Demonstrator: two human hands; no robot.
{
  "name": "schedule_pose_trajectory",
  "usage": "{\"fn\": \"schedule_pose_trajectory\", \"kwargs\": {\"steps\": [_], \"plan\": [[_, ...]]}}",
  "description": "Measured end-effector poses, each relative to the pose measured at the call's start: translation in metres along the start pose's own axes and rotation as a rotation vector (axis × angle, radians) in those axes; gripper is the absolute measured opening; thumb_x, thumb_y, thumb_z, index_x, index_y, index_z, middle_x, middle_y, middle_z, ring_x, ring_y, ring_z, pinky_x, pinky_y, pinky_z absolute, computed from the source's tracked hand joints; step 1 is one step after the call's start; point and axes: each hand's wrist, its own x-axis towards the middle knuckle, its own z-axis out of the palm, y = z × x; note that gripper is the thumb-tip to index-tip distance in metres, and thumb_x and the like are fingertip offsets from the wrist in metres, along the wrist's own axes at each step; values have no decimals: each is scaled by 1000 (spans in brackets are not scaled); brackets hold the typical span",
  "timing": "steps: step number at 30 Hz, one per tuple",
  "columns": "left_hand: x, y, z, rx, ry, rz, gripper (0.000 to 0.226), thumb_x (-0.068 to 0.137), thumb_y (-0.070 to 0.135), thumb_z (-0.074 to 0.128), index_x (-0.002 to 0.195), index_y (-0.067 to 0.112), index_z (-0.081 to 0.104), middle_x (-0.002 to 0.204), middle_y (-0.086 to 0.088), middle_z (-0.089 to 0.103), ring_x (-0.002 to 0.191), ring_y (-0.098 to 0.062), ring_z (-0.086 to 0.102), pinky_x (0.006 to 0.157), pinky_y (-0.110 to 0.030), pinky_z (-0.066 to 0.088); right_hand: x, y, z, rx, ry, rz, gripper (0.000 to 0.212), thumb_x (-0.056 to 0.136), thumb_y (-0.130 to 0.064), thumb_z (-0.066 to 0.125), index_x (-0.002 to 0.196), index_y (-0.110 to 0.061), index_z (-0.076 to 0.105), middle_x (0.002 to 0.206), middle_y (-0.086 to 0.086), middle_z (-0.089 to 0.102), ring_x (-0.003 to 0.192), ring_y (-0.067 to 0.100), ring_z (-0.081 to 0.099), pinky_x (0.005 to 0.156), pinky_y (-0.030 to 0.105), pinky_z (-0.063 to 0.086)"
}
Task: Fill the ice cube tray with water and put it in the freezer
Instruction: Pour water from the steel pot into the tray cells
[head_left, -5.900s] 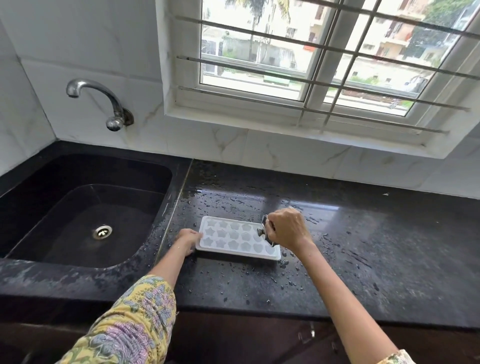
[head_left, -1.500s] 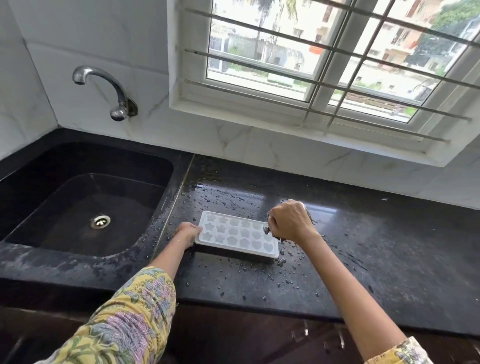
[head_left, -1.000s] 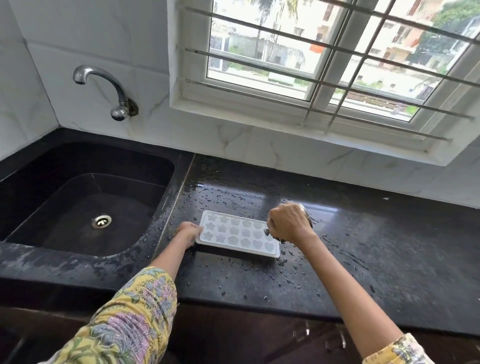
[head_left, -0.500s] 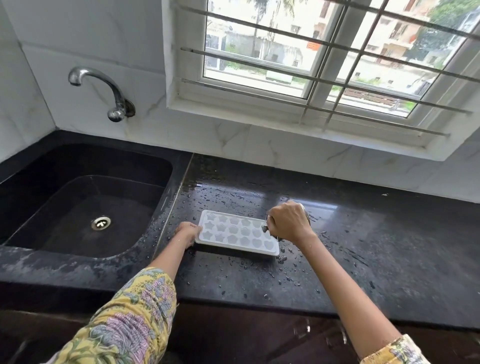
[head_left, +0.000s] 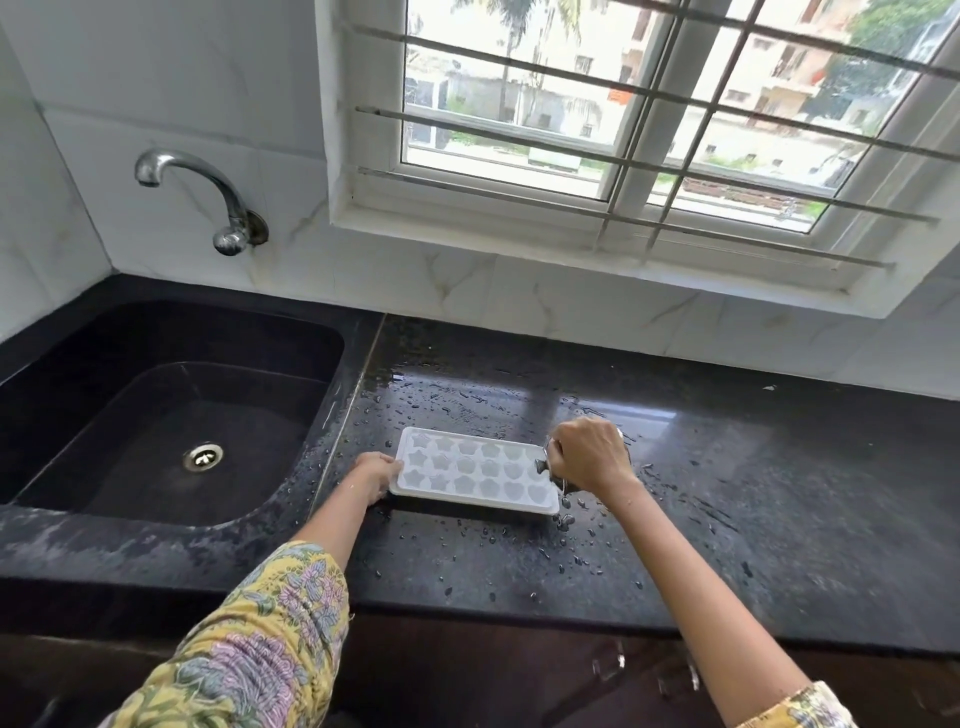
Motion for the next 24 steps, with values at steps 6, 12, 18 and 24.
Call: {"fn": "schedule_pose_trajectory", "kwargs": {"steps": [6, 12, 18, 24], "plan": [[-3, -2, -1, -4, -9, -2, 27, 96, 11, 51, 69, 15, 45, 69, -1, 47, 56, -12, 36, 52, -23, 29, 1, 23, 6, 253, 150, 319, 36, 75, -12, 42, 42, -19, 31, 39, -4, 31, 36, 9, 29, 40, 14, 26], [-6, -4, 0, -46, -19, 9, 31, 97, 10, 48, 68, 17, 42, 68, 1, 46, 57, -9, 40, 36, -17, 38, -12, 61, 20, 663, 391, 879, 36, 88, -11, 51, 53, -5, 55, 51, 8, 50, 44, 17, 39, 45, 18, 22], [0, -6, -2, -61, -34, 7, 26, 96, 10, 50, 71, 15, 44, 69, 0, 48, 57, -11, 42, 49, -21, 32, -39, 88, 55, 938, 465, 1327, 31, 81, -17, 52, 69, 7, 68, 63, 21, 58, 64, 33, 59, 58, 30, 38], [2, -5, -2, -22, -28, 12, 9, 97, 11, 50, 105, 12, 53, 71, -2, 51, 56, -11, 41, 48, -21, 33, -57, 129, 136, 1064, 481, 1484, 52, 56, -39, 40, 76, -3, 73, 64, 10, 62, 68, 32, 62, 58, 39, 52]]}}
